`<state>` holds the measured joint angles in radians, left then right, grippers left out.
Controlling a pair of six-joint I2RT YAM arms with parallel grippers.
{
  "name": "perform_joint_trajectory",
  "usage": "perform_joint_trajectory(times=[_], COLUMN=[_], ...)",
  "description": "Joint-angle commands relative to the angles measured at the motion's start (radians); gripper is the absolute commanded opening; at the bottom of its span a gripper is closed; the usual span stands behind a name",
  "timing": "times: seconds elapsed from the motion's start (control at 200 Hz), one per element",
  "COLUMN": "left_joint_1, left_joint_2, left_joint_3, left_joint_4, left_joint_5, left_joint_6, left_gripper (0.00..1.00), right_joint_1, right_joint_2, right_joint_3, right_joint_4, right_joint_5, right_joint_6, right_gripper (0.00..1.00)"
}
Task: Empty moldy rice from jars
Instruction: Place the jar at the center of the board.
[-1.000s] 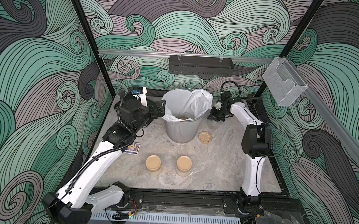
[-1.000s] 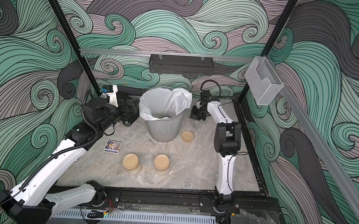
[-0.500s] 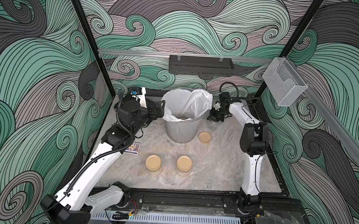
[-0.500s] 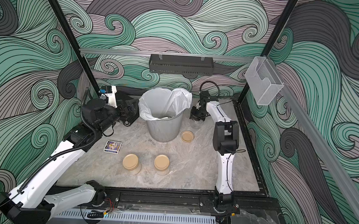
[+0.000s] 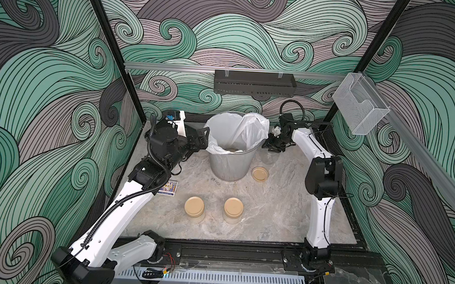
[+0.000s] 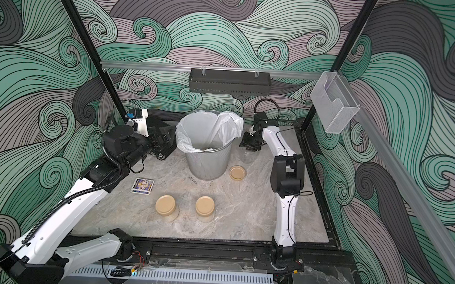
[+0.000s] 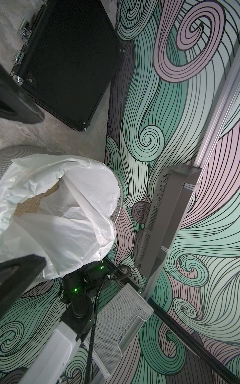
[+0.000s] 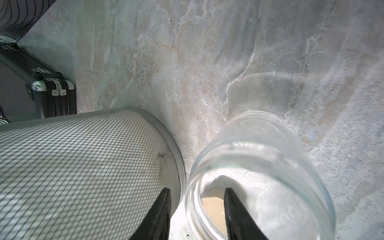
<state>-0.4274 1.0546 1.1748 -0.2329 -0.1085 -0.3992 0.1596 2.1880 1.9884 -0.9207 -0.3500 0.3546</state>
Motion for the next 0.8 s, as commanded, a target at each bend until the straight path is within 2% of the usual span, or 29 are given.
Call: perform_joint_trajectory(times=[0.0,0.32,0.545,0.665,0.796], left_joint_1=[0.006,0.007,0.007,0.009,0.013], left_joint_2=[-0.003,-0.008,0.003,0.015,0.032], left_joint_3=[0.015,-0.013,-0.023,-0.03,-0.039], left_joint_4=[-0.002,-0.007,-0.029,-0.034,-0.033], left_joint_5=[0.004,-0.006,-0.015,-0.028,-0.032], left_joint_6=[0.017,0.002,-0.016,-0.03,-0.071], left_gripper=[0.99,0.99,0.98,0.98,0.98], right_joint_1=[0.001,-0.009,0.015,0.066,0.192], right_joint_2=[-0.115,-0.369,-0.654,-0.822,-0.963], right_joint_3=[-0.014,-0.214,-0.543,-0.719,-0.857], right_joint_4=[-0.043,-0.042,0.061,0.117,0.163], right_joint_5=[0.045,0.132,0.121,0.102,0.115], right_joint_6=[-0.042,-0.103,-0.151,-0.167,-0.152], right_gripper=[0.45,0.5,0.56,0.65,0.69])
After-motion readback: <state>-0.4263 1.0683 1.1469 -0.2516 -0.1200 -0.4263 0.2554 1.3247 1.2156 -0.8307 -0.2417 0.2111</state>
